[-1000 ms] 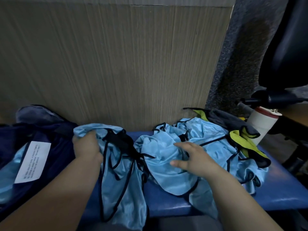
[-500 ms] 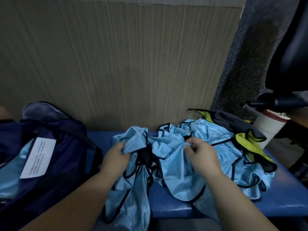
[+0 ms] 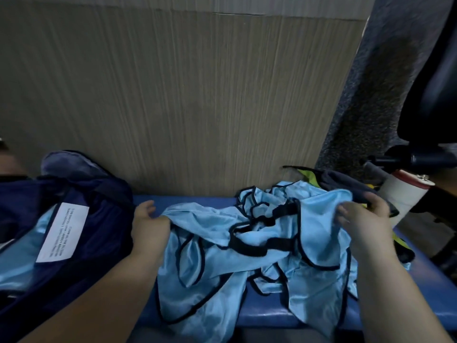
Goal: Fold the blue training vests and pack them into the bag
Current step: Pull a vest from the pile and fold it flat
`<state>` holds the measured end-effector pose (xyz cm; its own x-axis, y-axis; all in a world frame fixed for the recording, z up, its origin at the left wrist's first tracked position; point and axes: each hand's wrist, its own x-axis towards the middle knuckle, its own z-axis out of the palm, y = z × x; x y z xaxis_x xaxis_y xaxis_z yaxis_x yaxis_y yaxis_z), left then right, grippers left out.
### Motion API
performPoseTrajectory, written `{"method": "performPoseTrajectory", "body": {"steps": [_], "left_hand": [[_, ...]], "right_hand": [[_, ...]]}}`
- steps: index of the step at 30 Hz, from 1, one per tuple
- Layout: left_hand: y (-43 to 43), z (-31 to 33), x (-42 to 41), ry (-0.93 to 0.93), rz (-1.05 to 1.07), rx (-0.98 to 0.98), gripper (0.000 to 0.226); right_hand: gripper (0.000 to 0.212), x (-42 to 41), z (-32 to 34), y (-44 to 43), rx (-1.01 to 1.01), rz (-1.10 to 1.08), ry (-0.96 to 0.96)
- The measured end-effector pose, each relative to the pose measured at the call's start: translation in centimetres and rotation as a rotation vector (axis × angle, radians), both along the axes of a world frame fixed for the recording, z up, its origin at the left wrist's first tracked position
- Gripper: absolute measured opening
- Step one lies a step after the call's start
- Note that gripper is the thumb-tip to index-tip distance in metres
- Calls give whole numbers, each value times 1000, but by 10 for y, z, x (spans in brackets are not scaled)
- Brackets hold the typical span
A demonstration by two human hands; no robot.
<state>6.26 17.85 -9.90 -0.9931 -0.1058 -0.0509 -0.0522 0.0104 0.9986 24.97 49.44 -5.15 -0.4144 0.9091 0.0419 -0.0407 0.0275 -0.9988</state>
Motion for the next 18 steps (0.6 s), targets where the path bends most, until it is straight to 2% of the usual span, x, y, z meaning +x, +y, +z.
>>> {"method": "performPoseTrajectory", "body": {"steps": [1,3,6,8,10,12,14,16,17,18], "left_hand": [[2,3,5,49,-32,-107,56],[9,11,17,190,-121,-299,56],[21,23,40,373,-439,-347,57],[27,26,52,461,-680,-332,50],[34,24,55,496,-752,-474,41],[41,17,53,476,-740,-799,49],[44,11,54,400,-728,-1077,70],[39,1,53,326,-727,-1155,67],[35,-4,51,301,-722,-1123,57],[31,-6,50,269,-723,-1072,44]], "right_hand": [[54,-1,2,-4,15,50,-89],[64,-3,5,-16,93,151,-283],[84,-4,5,-32,286,328,-546],[94,-5,5,-40,355,410,-634],[101,-7,6,-46,432,417,-707],[93,-9,7,-51,581,328,-841],[63,-11,6,-51,782,262,-976],[34,-10,10,-47,883,343,-1018],[23,-8,13,-43,854,448,-970],[22,-4,18,-41,770,586,-908]]}}
